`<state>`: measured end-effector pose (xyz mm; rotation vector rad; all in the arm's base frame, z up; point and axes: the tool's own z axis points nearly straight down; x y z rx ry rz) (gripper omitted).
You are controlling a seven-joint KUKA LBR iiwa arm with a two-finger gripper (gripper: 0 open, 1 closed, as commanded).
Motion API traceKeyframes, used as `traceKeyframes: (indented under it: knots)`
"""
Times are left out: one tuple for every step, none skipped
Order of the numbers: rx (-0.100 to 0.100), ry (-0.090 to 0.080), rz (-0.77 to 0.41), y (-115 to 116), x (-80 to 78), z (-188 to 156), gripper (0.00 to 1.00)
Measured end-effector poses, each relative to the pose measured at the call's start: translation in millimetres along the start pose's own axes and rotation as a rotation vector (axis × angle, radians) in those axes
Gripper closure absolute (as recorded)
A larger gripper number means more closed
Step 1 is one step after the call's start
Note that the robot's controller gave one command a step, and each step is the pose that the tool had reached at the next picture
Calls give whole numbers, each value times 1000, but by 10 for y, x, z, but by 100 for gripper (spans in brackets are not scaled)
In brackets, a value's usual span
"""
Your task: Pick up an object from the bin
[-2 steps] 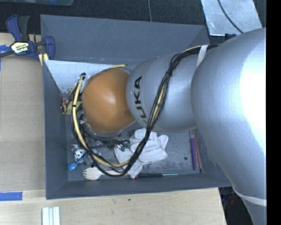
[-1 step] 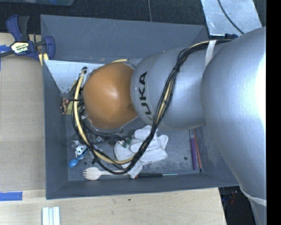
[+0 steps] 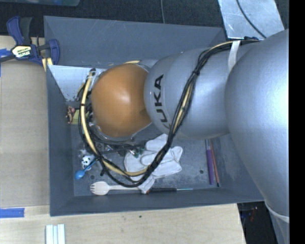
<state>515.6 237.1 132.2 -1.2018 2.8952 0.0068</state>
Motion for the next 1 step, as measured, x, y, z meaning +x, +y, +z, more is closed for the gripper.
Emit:
traceKeyframes:
  knots:
    - [0,-1,1,0,-3,-175,100]
